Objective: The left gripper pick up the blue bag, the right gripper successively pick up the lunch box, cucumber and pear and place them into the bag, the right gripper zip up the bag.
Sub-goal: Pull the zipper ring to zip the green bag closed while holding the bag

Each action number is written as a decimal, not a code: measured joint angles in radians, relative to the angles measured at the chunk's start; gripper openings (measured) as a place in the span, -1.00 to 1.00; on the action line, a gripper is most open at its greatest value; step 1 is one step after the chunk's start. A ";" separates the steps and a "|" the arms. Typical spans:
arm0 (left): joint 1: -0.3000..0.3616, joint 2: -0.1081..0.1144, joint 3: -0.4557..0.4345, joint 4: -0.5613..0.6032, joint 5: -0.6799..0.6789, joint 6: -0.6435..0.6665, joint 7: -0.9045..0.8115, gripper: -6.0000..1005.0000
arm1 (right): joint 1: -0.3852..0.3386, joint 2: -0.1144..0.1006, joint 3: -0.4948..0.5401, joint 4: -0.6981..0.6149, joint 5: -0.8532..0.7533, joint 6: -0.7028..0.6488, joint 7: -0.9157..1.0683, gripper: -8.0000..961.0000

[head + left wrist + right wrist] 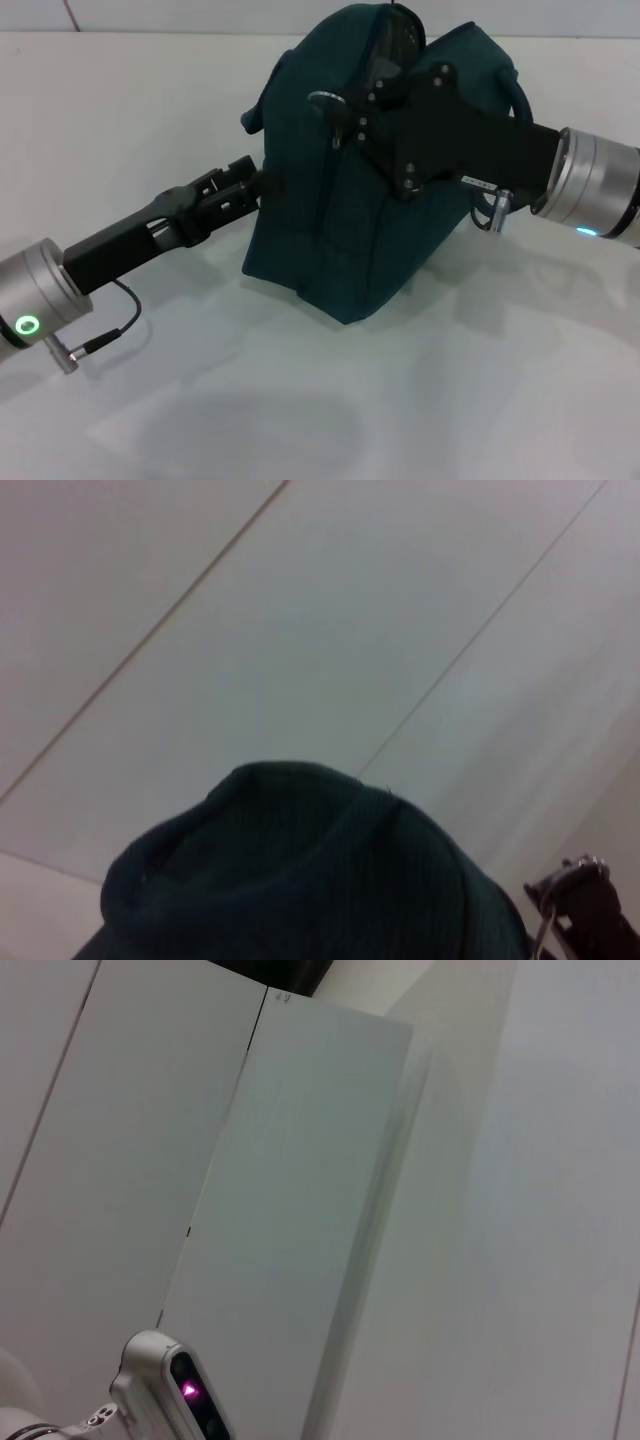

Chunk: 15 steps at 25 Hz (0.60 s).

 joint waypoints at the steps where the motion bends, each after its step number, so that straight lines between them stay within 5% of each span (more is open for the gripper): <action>1: -0.002 0.000 -0.001 0.001 -0.004 0.000 0.001 0.63 | -0.002 0.000 0.000 0.000 0.000 0.000 0.001 -0.96; 15: -0.025 -0.004 -0.002 -0.006 -0.019 -0.025 0.070 0.59 | -0.022 0.000 -0.014 -0.003 0.002 -0.009 0.006 -0.96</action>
